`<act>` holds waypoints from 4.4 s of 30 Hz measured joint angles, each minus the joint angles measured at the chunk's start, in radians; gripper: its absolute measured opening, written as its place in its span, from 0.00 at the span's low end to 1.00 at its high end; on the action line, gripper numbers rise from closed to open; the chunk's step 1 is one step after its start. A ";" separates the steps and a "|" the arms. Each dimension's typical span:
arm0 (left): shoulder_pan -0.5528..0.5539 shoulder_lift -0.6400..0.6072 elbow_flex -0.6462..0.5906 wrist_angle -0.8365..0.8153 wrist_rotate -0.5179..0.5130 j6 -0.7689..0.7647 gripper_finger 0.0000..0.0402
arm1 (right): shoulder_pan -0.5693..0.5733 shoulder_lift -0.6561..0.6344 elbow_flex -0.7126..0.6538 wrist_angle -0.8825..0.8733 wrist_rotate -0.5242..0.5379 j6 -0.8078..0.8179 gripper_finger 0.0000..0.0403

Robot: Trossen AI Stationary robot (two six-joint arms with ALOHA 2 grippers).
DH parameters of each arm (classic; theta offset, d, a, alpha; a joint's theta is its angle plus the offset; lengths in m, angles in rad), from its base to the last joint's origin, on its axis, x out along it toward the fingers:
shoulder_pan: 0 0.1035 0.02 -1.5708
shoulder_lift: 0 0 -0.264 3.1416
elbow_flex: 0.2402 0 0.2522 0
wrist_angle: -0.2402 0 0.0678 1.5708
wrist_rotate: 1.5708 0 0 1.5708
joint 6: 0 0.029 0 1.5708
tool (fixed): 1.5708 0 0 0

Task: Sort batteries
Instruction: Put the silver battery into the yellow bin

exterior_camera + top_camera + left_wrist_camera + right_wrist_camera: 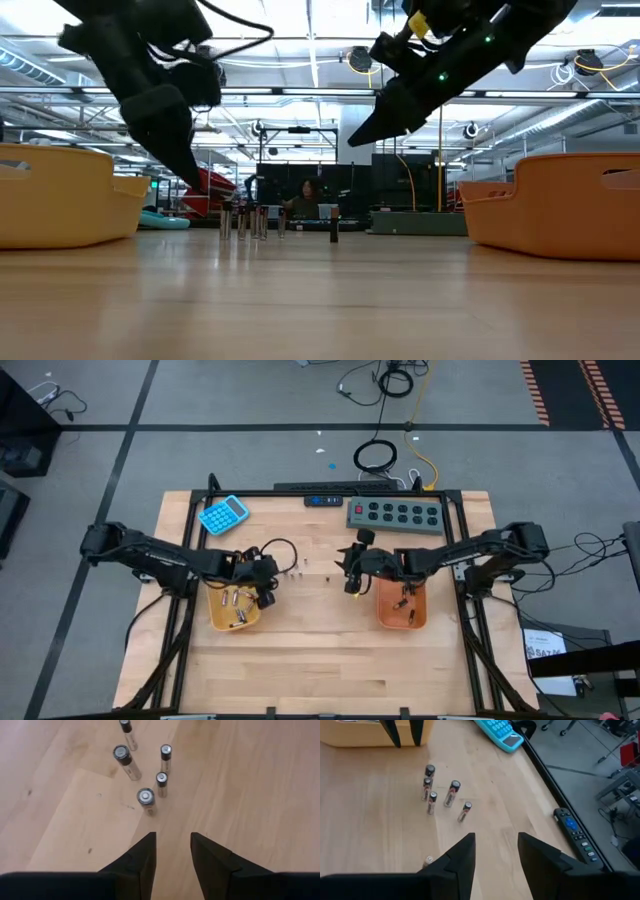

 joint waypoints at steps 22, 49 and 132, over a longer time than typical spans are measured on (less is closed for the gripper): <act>0.194 0.174 0.000 0.161 0.186 0.111 0.49 | -0.044 -0.001 0.000 0.041 -0.061 -0.112 0.35; 0.211 0.225 0.000 0.218 0.201 0.191 0.12 | -0.061 -0.002 -0.014 0.066 -0.101 -0.095 0.35; 0.136 0.374 0.209 0.061 0.116 0.133 0.01 | -0.042 -0.002 -0.095 0.151 -0.175 -0.002 0.35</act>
